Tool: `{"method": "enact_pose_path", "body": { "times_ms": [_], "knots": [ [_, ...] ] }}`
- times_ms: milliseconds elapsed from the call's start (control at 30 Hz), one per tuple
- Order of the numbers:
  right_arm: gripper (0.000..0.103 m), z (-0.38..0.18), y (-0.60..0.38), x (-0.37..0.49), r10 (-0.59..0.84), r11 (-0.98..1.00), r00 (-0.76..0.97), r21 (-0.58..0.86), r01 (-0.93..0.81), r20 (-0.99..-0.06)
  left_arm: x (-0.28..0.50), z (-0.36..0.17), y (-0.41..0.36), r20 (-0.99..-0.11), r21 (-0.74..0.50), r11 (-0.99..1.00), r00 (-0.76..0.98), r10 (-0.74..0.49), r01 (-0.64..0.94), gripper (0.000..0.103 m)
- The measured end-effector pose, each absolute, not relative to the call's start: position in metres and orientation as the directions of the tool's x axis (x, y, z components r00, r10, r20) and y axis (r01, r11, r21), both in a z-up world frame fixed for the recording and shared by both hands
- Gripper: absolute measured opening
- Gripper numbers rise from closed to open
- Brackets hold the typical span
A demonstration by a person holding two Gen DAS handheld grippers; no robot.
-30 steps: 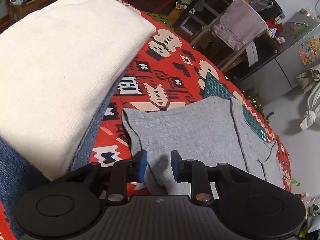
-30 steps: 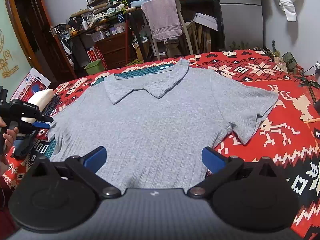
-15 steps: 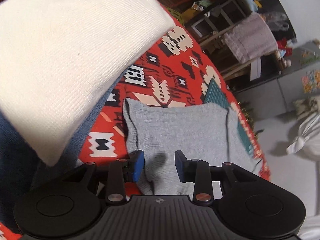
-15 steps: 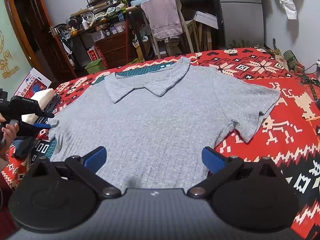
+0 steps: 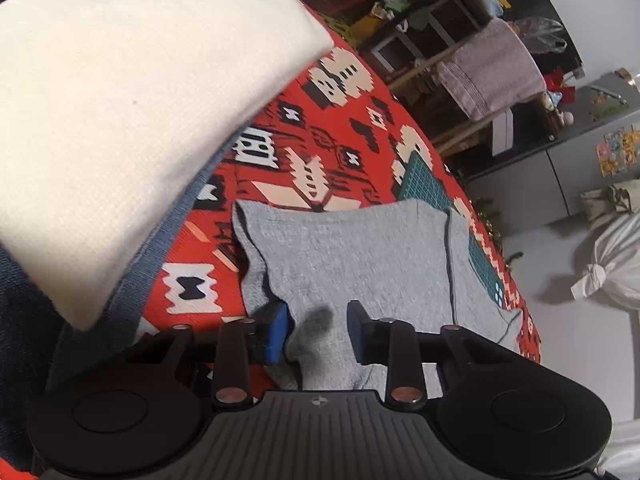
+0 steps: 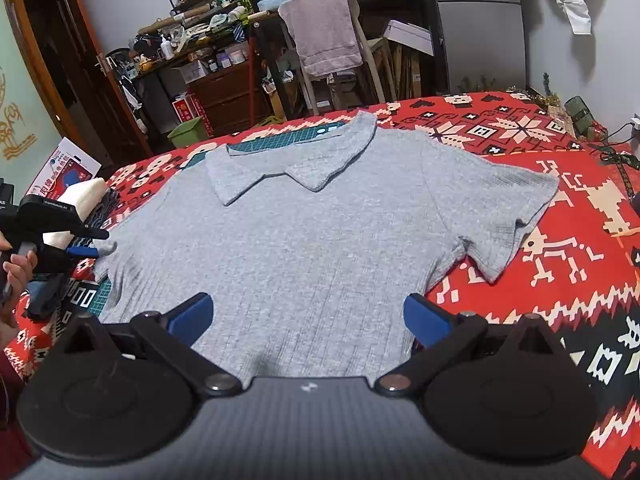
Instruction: Fold clothes
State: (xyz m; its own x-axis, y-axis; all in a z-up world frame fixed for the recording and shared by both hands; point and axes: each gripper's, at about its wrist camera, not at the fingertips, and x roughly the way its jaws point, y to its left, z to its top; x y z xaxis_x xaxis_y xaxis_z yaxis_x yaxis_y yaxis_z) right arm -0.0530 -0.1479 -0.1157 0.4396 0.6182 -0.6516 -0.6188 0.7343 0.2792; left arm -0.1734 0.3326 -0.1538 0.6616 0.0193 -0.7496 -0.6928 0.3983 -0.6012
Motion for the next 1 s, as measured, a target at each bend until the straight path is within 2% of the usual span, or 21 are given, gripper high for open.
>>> {"method": "enact_pose_path", "body": {
  "times_ms": [67, 100, 133, 300, 467, 867, 1000],
  "knots": [
    [0.102, -0.116, -0.148, -0.052, 0.617, 0.735, 0.439, 0.280, -0.617, -0.653, -0.171, -0.154, 0.330, -0.764, -0.574, 0.421, 0.645, 0.035, -0.702, 0.014],
    [0.102, -0.116, -0.147, -0.052, 0.617, 0.736, 0.439, 0.279, -0.617, -0.653, -0.170, -0.154, 0.329, -0.775, -0.551, 0.435, 0.630, 0.052, -0.712, 0.005],
    [0.102, -0.116, -0.147, -0.052, 0.616, 0.736, 0.440, 0.278, -0.618, -0.653, -0.169, -0.153, 0.328, -0.785, -0.526, 0.449, 0.615, 0.070, -0.723, 0.001],
    [0.102, -0.115, -0.148, -0.053, 0.614, 0.736, 0.442, 0.273, -0.619, -0.654, -0.173, -0.141, 0.322, -0.797, -0.441, 0.515, 0.585, 0.151, -0.735, 0.001],
    [0.102, -0.115, -0.148, -0.052, 0.612, 0.737, 0.442, 0.271, -0.619, -0.656, -0.184, -0.132, 0.324, -0.795, -0.446, 0.520, 0.590, 0.144, -0.728, 0.001],
    [0.102, -0.112, -0.146, -0.053, 0.614, 0.732, 0.444, 0.260, -0.630, -0.653, -0.178, -0.146, 0.323, -0.824, -0.400, 0.549, 0.550, 0.136, -0.734, 0.001],
    [0.102, -0.111, -0.146, -0.054, 0.615, 0.730, 0.444, 0.258, -0.633, -0.652, -0.174, -0.144, 0.320, -0.830, -0.376, 0.573, 0.540, 0.142, -0.728, 0.004]
  ]
}}
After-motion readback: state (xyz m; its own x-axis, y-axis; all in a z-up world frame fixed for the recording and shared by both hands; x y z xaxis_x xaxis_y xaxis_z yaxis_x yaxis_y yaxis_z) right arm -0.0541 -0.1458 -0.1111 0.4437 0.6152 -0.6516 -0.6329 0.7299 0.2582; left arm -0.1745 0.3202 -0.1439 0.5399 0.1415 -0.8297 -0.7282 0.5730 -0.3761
